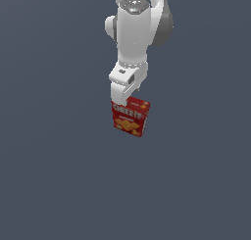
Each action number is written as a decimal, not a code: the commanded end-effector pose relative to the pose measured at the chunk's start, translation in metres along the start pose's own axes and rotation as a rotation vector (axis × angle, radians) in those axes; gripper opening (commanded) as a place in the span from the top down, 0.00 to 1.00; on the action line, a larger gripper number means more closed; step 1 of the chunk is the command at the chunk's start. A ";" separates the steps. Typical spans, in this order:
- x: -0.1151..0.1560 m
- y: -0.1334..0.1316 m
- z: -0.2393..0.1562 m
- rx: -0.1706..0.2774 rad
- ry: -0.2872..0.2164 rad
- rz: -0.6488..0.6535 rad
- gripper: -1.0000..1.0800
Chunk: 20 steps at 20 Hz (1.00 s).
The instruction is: Pick up the object and move it to a goal position.
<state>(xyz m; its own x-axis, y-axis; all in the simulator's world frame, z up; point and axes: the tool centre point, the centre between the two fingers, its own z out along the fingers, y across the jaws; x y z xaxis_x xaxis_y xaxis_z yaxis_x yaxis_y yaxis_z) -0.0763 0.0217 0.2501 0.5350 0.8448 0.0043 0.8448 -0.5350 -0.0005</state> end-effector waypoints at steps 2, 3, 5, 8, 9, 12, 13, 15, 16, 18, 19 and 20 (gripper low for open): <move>-0.001 0.000 0.004 0.000 -0.002 -0.058 0.04; -0.001 0.000 0.004 0.000 -0.002 -0.071 0.04; -0.001 -0.001 0.006 0.000 -0.003 -0.092 0.04; -0.002 -0.001 0.007 0.000 -0.004 -0.114 0.04; -0.002 -0.001 0.008 0.000 -0.004 -0.118 0.04; -0.002 -0.001 0.008 0.000 -0.004 -0.124 0.04; -0.002 -0.001 0.008 0.000 -0.004 -0.120 0.04; -0.002 -0.001 0.009 0.000 -0.004 -0.120 0.04; -0.002 -0.001 0.010 0.000 -0.004 -0.120 0.04; -0.002 -0.001 0.015 0.000 -0.004 -0.121 0.04; -0.002 -0.001 0.018 0.000 -0.004 -0.121 0.04; -0.002 -0.001 0.021 0.000 -0.004 -0.121 0.04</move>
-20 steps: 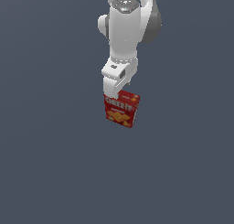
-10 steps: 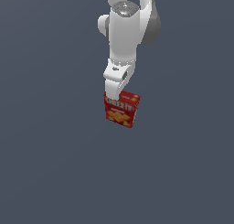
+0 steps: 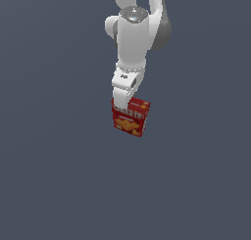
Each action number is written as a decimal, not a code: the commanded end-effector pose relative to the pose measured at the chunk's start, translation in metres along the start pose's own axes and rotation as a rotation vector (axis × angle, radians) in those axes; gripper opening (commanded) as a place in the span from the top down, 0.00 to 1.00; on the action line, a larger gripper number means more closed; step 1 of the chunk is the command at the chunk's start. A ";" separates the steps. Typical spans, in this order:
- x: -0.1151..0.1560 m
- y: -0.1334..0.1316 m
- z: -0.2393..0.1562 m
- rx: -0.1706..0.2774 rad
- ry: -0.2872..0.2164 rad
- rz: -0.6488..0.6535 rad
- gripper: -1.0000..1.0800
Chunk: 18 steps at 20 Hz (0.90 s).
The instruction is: Pick up the object and move it to a goal position.
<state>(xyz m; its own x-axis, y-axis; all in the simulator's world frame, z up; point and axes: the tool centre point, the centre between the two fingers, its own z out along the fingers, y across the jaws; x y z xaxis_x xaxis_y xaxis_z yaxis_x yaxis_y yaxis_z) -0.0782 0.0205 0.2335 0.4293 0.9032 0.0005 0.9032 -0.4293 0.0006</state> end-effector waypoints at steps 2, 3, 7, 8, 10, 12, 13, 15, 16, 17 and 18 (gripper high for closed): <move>0.000 -0.001 0.014 0.001 0.000 -0.001 0.04; 0.000 -0.001 0.019 0.001 0.000 -0.002 0.04; -0.001 -0.001 0.034 0.001 0.000 -0.003 0.04; 0.000 -0.001 0.037 0.001 0.000 -0.003 0.04; 0.000 0.000 0.040 0.001 0.000 -0.003 0.04; 0.000 0.000 0.041 0.001 0.000 -0.003 0.04; 0.000 0.000 0.041 0.001 0.000 -0.003 1.00; 0.000 0.000 0.041 0.001 0.000 -0.003 1.00; 0.000 0.000 0.041 0.001 0.000 -0.003 1.00; 0.000 0.000 0.041 0.001 0.000 -0.003 1.00; 0.000 0.000 0.041 0.001 0.000 -0.003 1.00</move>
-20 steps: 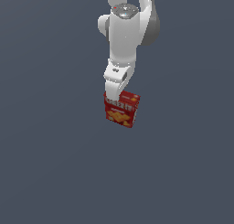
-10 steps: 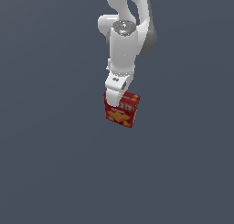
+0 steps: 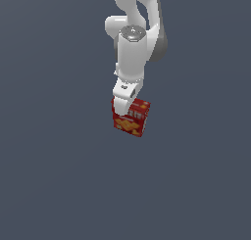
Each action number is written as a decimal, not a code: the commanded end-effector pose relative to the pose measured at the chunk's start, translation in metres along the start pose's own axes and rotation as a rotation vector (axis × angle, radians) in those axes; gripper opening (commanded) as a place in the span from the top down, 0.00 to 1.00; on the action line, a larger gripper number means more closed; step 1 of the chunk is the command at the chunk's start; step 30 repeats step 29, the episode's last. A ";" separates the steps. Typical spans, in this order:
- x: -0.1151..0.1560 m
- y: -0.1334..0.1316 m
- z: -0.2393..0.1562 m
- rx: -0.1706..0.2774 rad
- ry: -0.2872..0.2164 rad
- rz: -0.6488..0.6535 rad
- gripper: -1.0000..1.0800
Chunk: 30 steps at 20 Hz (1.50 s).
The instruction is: Pick up the object and move it to a goal position.
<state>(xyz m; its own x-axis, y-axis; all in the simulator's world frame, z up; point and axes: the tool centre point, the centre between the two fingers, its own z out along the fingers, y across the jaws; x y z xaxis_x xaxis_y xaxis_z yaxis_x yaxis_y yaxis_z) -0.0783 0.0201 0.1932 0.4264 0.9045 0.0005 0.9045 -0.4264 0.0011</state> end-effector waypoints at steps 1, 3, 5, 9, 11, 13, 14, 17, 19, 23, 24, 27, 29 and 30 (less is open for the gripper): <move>0.000 0.000 0.001 0.001 0.000 0.000 1.00; 0.000 0.000 0.001 0.001 0.000 0.000 1.00; 0.000 0.000 0.000 0.000 0.000 0.000 1.00; 0.005 -0.003 -0.003 0.000 0.000 0.000 1.00; 0.011 -0.007 -0.006 0.000 0.000 0.000 1.00; 0.020 -0.012 -0.010 0.000 -0.001 0.000 1.00; 0.026 -0.016 -0.013 0.000 -0.001 0.000 1.00; 0.046 -0.028 -0.024 0.000 -0.001 0.000 1.00; 0.061 -0.036 -0.031 0.000 -0.001 0.000 1.00; 0.083 -0.048 -0.042 0.000 -0.001 0.000 1.00; 0.087 -0.050 -0.044 0.000 -0.001 0.000 1.00; 0.094 -0.054 -0.048 0.000 -0.001 0.000 1.00; 0.096 -0.054 -0.049 0.000 -0.001 0.000 1.00; 0.096 -0.054 -0.049 0.000 -0.001 0.000 1.00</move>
